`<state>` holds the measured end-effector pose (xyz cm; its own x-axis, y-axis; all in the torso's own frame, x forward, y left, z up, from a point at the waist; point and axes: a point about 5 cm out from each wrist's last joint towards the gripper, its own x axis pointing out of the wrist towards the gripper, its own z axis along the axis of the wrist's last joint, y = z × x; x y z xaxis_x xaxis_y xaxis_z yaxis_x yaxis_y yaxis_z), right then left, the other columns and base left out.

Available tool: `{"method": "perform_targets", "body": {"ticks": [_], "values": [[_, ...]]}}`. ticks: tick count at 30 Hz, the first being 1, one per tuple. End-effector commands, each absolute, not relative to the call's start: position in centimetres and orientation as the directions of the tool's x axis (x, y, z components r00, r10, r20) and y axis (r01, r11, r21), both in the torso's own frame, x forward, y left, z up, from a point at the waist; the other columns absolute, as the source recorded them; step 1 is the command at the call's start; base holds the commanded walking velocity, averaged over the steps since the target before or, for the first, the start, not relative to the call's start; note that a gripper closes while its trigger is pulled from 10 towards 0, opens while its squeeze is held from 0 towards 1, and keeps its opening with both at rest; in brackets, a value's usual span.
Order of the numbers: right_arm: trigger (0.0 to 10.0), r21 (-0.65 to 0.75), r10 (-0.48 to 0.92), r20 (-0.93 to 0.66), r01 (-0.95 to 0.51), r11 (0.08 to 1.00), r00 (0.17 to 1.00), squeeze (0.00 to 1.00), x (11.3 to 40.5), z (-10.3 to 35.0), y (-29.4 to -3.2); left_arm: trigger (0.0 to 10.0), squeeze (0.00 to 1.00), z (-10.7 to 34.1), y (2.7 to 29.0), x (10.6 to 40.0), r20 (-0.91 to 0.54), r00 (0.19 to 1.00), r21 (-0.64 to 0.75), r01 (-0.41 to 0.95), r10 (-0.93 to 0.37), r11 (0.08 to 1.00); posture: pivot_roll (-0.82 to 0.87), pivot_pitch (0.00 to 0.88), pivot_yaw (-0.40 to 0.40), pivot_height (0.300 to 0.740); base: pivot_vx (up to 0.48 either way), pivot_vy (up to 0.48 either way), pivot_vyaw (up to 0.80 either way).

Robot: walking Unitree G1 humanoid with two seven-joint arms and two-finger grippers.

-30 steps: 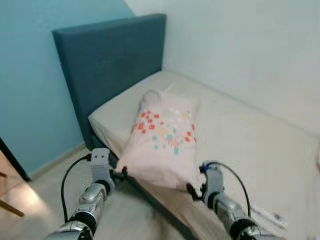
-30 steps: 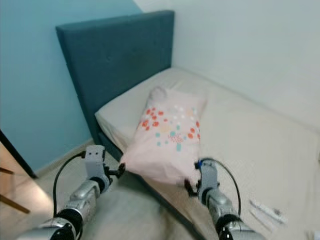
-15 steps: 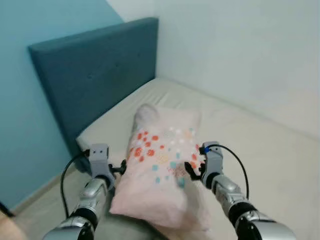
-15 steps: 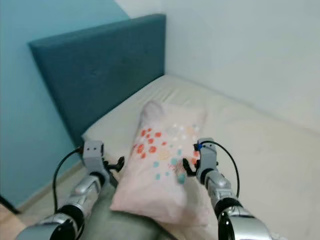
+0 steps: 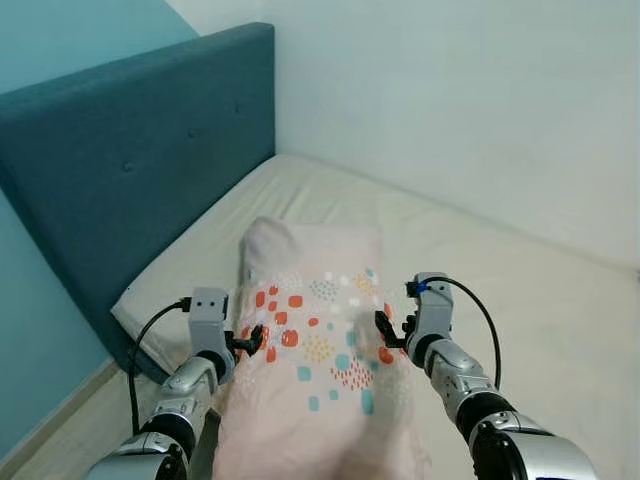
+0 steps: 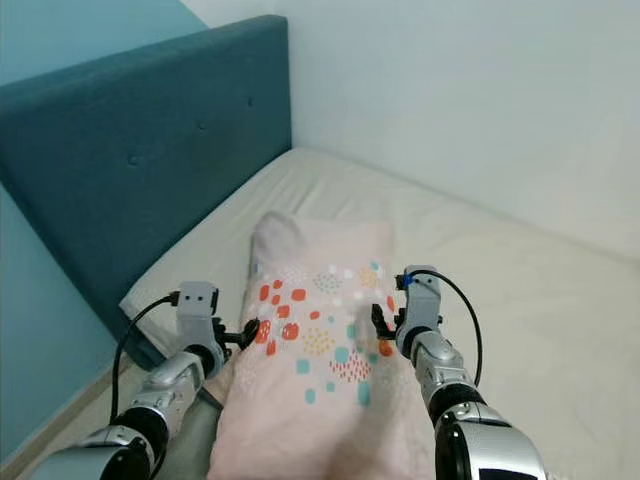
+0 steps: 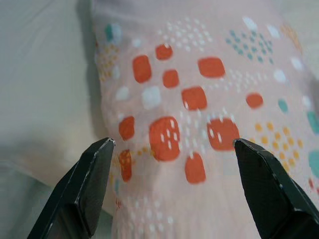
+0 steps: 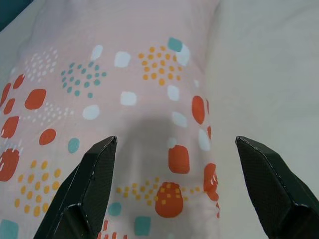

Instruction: Clean up the room

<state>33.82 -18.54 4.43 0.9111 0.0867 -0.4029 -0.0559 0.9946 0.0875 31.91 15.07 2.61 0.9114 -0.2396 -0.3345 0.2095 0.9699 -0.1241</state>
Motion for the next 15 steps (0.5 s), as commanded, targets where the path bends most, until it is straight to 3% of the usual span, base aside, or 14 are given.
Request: {"method": "perform_targets", "body": {"ticks": [1, 15], "values": [[10.0, 0.087, 0.056, -0.409, -0.022, 0.996, 0.911, 0.00, 33.99, 4.73, -19.36, 10.0, 0.00, 1.89, 14.56, 31.45, -0.377, 0.892, -0.116, 0.222, -0.250, 0.968, -0.03, 0.000, -0.057, 0.700, 0.000, 0.000, 0.00], [10.0, 0.087, 0.036, -0.423, 0.001, 0.996, 0.906, 0.00, 33.73, 4.44, -19.75, 10.0, 0.00, 2.19, 14.07, 31.64, -0.357, 0.898, -0.094, 0.237, -0.255, 0.967, -0.04, 0.000, -0.058, 0.655, 0.000, 0.000, 0.00]]}}
